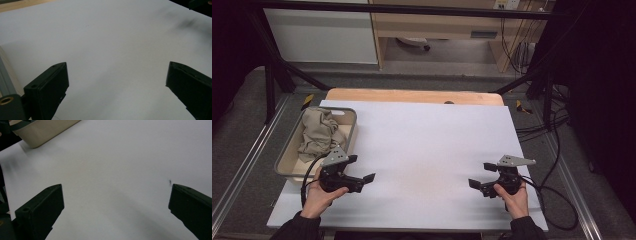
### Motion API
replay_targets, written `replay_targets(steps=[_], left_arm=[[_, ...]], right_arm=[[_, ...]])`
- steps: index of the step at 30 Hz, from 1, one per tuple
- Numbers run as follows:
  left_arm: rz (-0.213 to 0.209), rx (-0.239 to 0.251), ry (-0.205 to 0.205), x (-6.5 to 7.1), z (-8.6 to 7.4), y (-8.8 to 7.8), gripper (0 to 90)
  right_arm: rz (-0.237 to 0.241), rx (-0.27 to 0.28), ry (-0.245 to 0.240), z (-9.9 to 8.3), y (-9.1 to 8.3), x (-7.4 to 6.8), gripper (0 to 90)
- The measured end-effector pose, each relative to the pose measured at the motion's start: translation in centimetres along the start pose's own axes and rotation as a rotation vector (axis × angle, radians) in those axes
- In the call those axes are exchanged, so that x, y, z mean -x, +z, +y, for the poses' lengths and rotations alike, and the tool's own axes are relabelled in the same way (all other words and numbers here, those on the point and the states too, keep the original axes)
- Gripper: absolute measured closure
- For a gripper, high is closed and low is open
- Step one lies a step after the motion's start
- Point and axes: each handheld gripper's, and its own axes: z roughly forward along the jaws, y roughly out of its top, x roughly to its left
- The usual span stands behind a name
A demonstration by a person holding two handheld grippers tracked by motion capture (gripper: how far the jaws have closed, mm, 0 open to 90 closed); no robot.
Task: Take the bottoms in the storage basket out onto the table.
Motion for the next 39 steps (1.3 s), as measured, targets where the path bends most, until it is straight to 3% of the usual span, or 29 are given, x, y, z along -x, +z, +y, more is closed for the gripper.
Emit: replay_targets(steps=[22, 39], left_arm=[[0.02, -0.011, -0.009, -0.6, 0.4, -1.4, 3.6], [0.06, -0.019, -0.035, -1.9, 0.5, -2.5, 3.1]], right_arm=[[-0.002, -0.011, 0.003, -0.1, 0.0, -0.1, 0.5], [-0.002, -0.013, 0.0, 0.0, 0.0, -0.1, 0.5]])
